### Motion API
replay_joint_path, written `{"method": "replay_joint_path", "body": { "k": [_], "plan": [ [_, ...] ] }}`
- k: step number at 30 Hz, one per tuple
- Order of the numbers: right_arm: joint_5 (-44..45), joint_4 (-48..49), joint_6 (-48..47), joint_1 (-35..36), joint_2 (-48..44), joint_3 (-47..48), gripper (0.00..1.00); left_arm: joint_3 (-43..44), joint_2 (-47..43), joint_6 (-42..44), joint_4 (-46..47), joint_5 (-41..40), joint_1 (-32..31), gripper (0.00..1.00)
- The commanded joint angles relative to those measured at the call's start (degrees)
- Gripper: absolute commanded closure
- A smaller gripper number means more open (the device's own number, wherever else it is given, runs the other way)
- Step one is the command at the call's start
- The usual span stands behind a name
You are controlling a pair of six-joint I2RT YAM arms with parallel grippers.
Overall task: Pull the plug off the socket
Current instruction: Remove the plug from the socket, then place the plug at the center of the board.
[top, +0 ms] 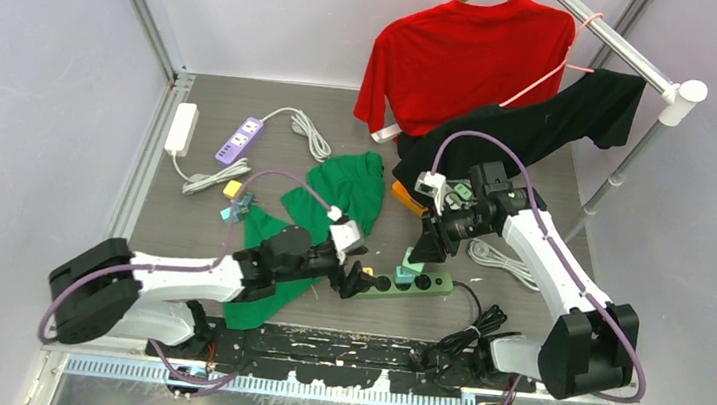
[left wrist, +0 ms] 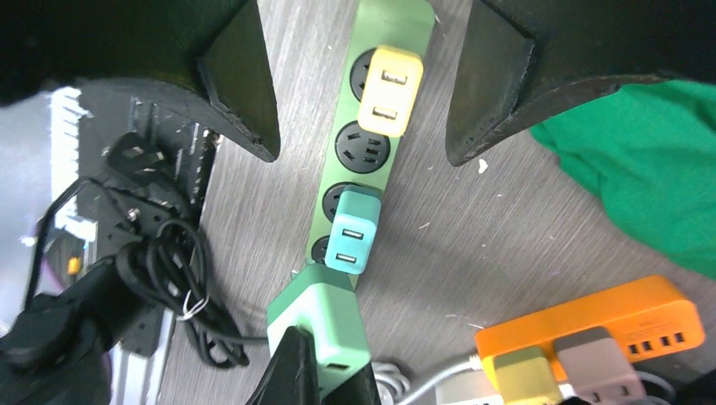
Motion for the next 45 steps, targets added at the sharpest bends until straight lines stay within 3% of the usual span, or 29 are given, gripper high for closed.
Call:
{"method": "replay_joint_path", "body": {
  "k": [1,6,12,17,23,31,37,41,45],
  "plan": [
    [-5.24,-0.66,5.3,-0.2,0.99,3.24,0.96,-4.25,-9.39,-8.51,4.05,-5.76,0.12,0.25],
    [-6.96,-0.67,7.05,-0.2,2.69,3.62,0.95,-7.59,-16.28,-18.67,4.7,-12.65,0.18,0.01],
    [-8.7,-2.62,7.27,-0.17,5.76,4.74,0.95,-7.53,-19.22,-28.18,4.15,-12.0,0.25,0.0],
    [-9.16,-4.41,7.38,-0.17,8.68,5.94,0.95,-5.42,-18.78,-35.93,1.94,-13.32,0.17,0.03],
    [-9.17,-5.2,7.84,-0.2,10.65,6.75,0.95,0.25,-16.71,-42.01,-9.31,-18.05,-0.25,0.07],
    [-9.43,-6.23,8.1,-0.21,12.6,7.71,0.95,18.59,-7.95,-39.82,-39.81,-43.86,-12.26,0.1],
    [-9.32,-6.52,8.12,-0.14,13.29,8.0,0.95,34.37,4.33,-39.41,-55.2,-55.48,-18.22,0.16],
    [-9.25,-6.57,8.18,-0.2,13.55,7.98,0.95,39.72,9.36,-38.73,-57.24,-56.58,-20.59,0.17],
    [-9.25,-6.6,8.17,-0.22,13.63,8.04,0.95,41.03,12.37,-38.38,-54.31,-56.29,-20.87,0.26]
  ]
}}
